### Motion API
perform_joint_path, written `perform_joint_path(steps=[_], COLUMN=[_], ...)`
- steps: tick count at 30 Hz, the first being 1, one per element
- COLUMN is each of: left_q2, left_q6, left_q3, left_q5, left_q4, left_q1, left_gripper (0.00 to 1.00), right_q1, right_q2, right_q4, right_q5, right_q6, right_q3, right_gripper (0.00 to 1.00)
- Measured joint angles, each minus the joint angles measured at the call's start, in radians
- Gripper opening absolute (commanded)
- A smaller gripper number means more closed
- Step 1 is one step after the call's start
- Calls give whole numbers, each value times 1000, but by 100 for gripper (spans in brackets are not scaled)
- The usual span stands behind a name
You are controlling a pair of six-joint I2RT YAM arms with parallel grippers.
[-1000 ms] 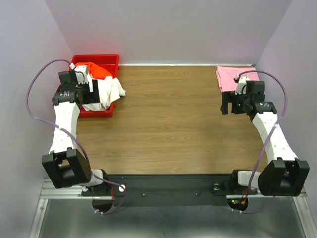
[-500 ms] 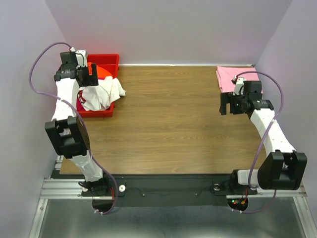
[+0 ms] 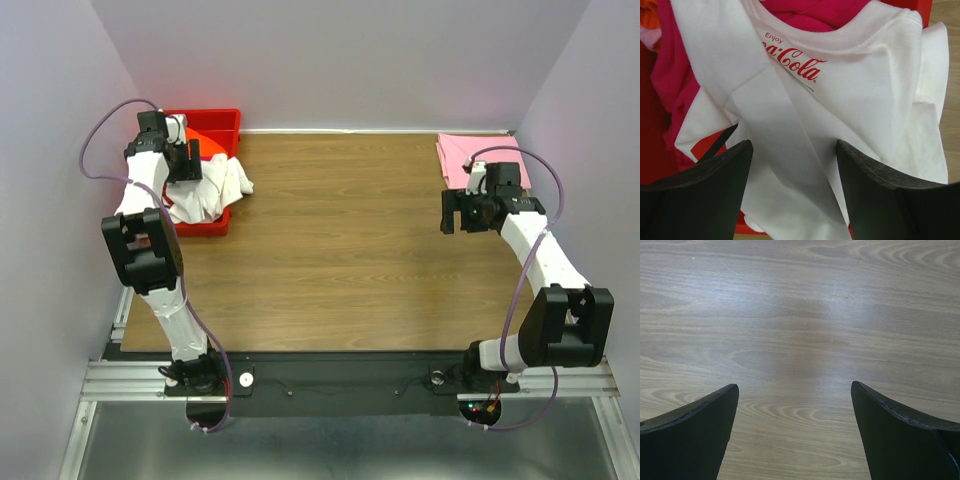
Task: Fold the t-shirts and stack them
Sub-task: Grab the tshirt from the pile
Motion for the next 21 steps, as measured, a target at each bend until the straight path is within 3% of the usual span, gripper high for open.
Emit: perform_joint_path(steps=[3, 7, 8, 10, 21], left_q2=[34, 40, 40, 35, -39], left_q6=[-5, -11, -13, -15, -21], left_q3=[20, 56, 76, 102, 251], left_q5=[11, 18, 17, 13, -34], left_q4=[-1, -1, 1, 14, 14], left_q1=[0, 0, 0, 0, 6], left_gripper=[61, 33, 19, 0, 0], right_q1=[0, 0, 0, 0, 0], right_q2=[9, 10, 10, 10, 10], right_q4=[0, 0, 0, 0, 0], right_q5=[0, 0, 0, 0, 0], right_q6=[0, 0, 0, 0, 0], right_q3=[0, 0, 0, 0, 0], right_gripper=[100, 100, 100, 100, 100])
